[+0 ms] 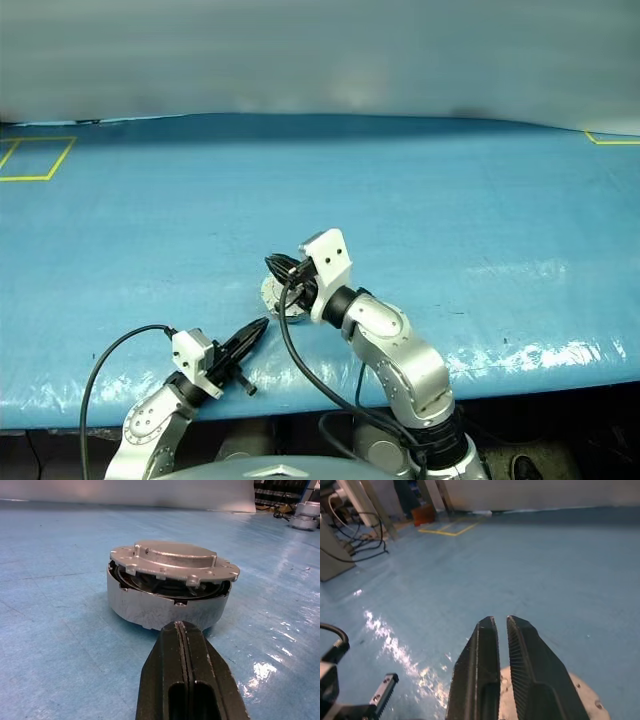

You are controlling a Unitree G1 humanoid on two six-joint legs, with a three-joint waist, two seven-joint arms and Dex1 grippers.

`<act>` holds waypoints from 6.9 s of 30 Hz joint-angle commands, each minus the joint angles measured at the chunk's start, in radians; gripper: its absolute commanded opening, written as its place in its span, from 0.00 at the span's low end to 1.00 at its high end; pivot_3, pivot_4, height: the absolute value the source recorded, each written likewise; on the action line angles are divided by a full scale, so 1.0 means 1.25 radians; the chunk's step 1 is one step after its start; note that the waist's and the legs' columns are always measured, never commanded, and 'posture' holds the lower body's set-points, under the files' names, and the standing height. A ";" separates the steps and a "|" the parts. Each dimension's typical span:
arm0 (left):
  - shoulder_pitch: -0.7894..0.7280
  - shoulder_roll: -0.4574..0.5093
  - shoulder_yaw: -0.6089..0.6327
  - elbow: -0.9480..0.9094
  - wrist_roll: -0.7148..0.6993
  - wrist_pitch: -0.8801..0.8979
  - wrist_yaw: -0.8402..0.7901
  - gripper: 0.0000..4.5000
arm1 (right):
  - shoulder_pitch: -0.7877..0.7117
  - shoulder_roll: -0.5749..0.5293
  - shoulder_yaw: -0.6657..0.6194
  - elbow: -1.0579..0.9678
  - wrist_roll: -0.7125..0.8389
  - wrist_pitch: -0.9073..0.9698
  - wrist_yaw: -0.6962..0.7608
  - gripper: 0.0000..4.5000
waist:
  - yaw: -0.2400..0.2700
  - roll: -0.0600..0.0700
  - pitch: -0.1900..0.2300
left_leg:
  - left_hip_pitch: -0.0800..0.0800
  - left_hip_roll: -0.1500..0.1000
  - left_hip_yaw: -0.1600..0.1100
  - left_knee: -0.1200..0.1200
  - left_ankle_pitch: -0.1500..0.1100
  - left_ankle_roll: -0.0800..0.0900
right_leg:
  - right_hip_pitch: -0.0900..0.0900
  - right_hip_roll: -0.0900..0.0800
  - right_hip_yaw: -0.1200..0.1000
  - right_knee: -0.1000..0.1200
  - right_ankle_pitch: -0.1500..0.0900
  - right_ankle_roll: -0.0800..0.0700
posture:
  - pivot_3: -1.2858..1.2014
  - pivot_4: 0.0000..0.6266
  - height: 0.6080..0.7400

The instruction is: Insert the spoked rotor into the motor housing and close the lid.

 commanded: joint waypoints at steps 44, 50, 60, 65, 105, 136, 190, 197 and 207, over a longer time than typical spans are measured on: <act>-0.033 0.016 0.074 -0.002 0.018 -0.059 0.056 0.00 | -0.012 -0.046 0.103 0.082 -0.159 -0.072 -0.031 0.28 | 0.003 -0.001 0.000 | -0.001 0.000 0.000 0.001 0.000 0.000 | 0.001 0.000 0.000 -0.002 0.001 0.002 | 0.52 0.24 1.00; -0.036 0.015 0.072 0.001 0.021 -0.062 0.057 0.00 | -0.014 -0.045 0.104 0.088 -0.171 -0.073 -0.031 0.28 | 0.003 -0.001 0.000 | -0.001 0.000 0.000 0.001 0.000 0.000 | 0.001 0.000 0.000 -0.002 0.001 0.002 | 0.52 0.24 1.00; -0.032 0.014 0.069 0.000 0.021 -0.060 0.052 0.00 | -0.010 -0.033 0.092 0.086 -0.157 -0.060 -0.015 0.62 | 0.003 -0.001 0.000 | -0.001 0.000 0.000 0.001 0.000 0.000 | 0.001 0.000 0.000 -0.002 0.001 0.002 | 0.52 0.24 1.00; -0.031 0.012 0.065 0.000 0.023 -0.060 0.052 0.00 | -0.010 -0.036 0.096 0.088 -0.174 -0.073 -0.023 0.98 | 0.003 -0.001 0.000 | -0.001 0.000 0.000 0.001 0.000 0.000 | 0.001 0.000 0.000 -0.002 0.002 0.002 | 0.52 0.24 1.00; -0.036 0.006 0.062 0.009 0.028 -0.058 0.054 0.00 | 0.001 0.006 0.100 0.160 -0.236 -0.110 -0.068 0.67 | 0.004 -0.001 -0.001 | 0.000 0.000 0.000 0.001 0.000 0.000 | 0.001 0.000 0.000 -0.002 0.003 0.004 | 0.52 0.24 1.00; -0.035 0.004 0.059 0.015 0.030 -0.059 0.052 0.00 | -0.045 0.007 0.148 0.163 -0.285 0.035 -0.101 0.67 | 0.002 -0.002 -0.004 | 0.003 0.000 0.000 0.002 0.000 0.000 | 0.004 0.000 0.000 -0.002 0.003 0.002 | 0.52 0.24 1.00; -0.447 0.232 0.066 -0.228 -0.145 0.864 0.050 0.00 | -0.028 0.027 0.146 0.175 -0.289 0.024 -0.108 0.67 | -0.003 -0.001 -0.012 | 0.006 0.000 0.000 -0.002 0.000 0.000 | 0.005 0.000 -0.001 -0.002 0.002 0.000 | 0.52 0.24 1.00; -0.502 0.234 0.017 -0.167 -0.129 0.923 0.043 0.00 | -0.025 0.029 0.141 0.173 -0.291 0.024 -0.115 0.67 | -0.003 -0.001 -0.012 | 0.005 0.000 -0.001 -0.003 0.000 0.000 | 0.005 0.001 -0.001 -0.002 0.002 0.000 | 0.52 0.24 1.00; -0.499 0.218 -0.047 -0.147 -0.114 0.941 0.044 0.00 | -0.024 0.032 0.140 0.172 -0.282 0.021 -0.108 0.67 | 0.001 -0.001 -0.012 | 0.006 0.000 -0.001 -0.002 0.001 -0.001 | 0.005 0.000 -0.001 -0.002 0.002 0.000 | 0.52 0.24 1.00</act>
